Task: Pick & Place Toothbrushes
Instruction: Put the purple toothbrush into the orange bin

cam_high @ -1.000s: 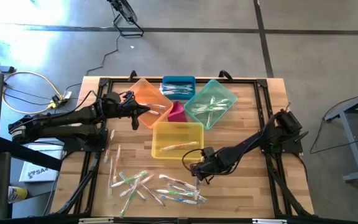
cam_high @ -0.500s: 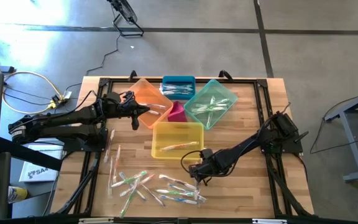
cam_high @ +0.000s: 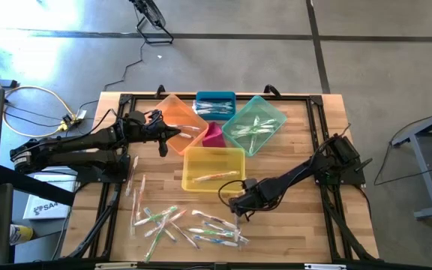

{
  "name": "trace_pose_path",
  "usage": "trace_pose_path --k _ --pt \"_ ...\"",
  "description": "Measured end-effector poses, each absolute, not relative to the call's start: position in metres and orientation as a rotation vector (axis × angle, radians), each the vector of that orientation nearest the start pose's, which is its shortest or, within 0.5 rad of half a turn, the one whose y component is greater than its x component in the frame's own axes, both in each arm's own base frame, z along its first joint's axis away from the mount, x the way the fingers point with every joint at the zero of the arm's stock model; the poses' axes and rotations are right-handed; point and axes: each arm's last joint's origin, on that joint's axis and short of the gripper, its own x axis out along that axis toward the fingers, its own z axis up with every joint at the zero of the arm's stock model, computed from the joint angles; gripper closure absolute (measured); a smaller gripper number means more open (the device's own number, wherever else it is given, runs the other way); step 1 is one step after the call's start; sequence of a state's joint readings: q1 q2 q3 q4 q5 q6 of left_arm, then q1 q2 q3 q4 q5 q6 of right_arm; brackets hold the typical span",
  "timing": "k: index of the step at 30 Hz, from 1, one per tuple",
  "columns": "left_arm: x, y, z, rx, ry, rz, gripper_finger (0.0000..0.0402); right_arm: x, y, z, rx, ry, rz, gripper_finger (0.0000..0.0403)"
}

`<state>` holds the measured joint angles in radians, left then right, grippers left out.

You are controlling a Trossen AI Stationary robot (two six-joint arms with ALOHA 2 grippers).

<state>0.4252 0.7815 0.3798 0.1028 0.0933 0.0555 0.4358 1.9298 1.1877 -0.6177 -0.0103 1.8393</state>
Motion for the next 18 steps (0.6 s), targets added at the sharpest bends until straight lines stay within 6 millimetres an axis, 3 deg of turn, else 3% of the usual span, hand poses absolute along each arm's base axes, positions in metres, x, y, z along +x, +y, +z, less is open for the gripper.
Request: trace_pose_path --k 11,18 --pt "0.159 0.069 0.22 -0.022 0.299 0.322 0.0401 0.284 0.143 0.169 1.153 1.287 -1.088 0.0389" --pt "0.159 0.069 0.22 -0.022 0.299 0.322 0.0401 0.273 0.143 0.196 1.152 1.2 -1.039 0.0389"
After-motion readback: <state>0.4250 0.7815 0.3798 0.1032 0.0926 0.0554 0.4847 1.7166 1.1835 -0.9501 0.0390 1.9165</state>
